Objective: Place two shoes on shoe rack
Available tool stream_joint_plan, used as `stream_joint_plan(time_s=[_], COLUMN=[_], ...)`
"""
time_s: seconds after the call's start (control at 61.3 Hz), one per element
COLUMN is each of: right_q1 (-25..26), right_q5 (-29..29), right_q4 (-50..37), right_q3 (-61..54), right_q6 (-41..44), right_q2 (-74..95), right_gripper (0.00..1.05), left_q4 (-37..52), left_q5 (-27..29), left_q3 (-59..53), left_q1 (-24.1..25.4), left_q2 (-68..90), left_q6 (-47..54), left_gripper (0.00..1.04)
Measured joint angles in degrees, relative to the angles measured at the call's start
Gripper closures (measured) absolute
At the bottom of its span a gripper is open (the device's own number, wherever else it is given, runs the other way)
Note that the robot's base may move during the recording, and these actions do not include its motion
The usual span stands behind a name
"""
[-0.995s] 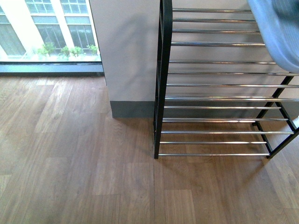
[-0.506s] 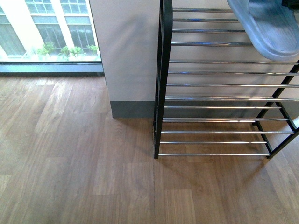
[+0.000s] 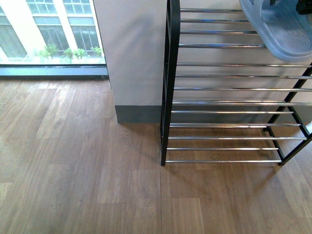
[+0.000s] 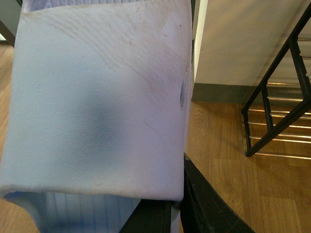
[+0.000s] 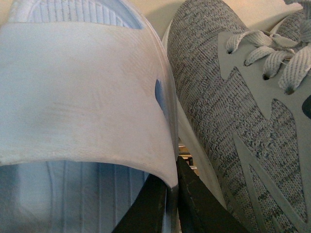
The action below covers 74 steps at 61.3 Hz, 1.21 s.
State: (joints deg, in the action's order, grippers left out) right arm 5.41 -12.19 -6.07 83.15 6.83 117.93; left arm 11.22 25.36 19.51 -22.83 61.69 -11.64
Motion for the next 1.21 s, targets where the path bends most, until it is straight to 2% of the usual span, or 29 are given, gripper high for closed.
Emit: stream_joint_plan(time_s=[0.294, 0.62, 0.897, 0.995, 1.207], right_q1=[-0.31, -1.40, -0.59, 1.60, 6.36], right_q5=[3.08, 10.43, 16.68, 19.71, 22.32], right_q4=[-2.84, -11.15, -23.76, -28.55, -33.31], right_q3=[-3.21, -17.29, -37.77, -48.81, -62.55], right_q6=[-1.29, -5.38, -9.70, -11.41, -16.31], right_q2=[-3.39, -18.12, -36.98, -47.54, -59.74], right_gripper=[0.57, 0.09, 0.09, 0.09, 0.09], left_q4=[0.00, 0.00, 0.00, 0.00, 0.00], left_q5=[0.00, 0.00, 0.00, 0.00, 0.00], left_q3=[0.00, 0.00, 0.00, 0.00, 0.00], left_q1=[0.00, 0.00, 0.00, 0.00, 0.00], left_q2=[-0.02, 0.00, 0.00, 0.00, 0.00], left_q6=[0.00, 0.00, 0.00, 0.00, 0.00], left_gripper=[1.03, 1.03, 1.03, 1.03, 1.03])
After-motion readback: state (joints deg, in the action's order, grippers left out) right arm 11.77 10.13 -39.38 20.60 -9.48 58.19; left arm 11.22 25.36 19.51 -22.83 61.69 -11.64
